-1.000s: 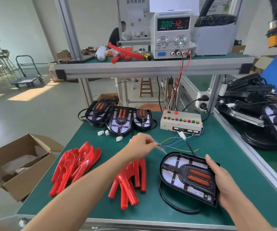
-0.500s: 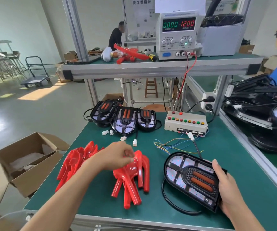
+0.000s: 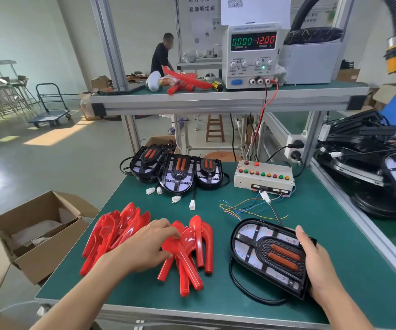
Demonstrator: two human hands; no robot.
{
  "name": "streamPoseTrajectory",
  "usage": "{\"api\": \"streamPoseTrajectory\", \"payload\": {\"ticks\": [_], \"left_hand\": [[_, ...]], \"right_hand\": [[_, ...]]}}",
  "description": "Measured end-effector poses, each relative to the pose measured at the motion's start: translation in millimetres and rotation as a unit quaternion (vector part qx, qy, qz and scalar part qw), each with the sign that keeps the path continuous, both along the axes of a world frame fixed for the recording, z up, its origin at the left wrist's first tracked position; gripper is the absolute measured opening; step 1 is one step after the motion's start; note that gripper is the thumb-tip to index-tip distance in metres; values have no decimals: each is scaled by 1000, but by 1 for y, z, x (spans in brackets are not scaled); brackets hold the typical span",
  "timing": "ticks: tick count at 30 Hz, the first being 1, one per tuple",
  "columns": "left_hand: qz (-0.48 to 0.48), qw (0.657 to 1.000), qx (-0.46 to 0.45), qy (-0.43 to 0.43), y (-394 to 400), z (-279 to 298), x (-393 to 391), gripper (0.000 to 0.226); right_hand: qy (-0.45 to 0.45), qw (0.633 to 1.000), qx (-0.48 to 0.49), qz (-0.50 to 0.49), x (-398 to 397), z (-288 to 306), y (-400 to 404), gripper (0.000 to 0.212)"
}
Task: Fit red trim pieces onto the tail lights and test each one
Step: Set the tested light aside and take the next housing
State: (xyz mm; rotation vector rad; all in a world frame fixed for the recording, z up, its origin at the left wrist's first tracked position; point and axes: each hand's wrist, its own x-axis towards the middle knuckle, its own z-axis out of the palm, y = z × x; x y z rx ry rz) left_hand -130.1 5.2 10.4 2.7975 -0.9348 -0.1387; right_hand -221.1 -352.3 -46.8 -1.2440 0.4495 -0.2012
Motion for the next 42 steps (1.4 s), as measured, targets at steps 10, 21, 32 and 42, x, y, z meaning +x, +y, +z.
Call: {"api": "streamPoseTrajectory", "payload": {"ticks": [10,21,32,42], "left_hand": [[-12,996,-87,-8,5,23,4,31],[-34,974,-218,-51,-142,9,-15,37],[0,976,-186,-109,-178,-15,-23,38],[1,962,-220,-160,-173,-20,-37,32]], "right_hand": [[2,1000,-13,1,2,-3,-2,51],[-8,999,21,-22,2,-6,3,96],[-20,999,5,-46,4,-10,6,91],[-33,999,5,-37,6,-16,4,101]]}}
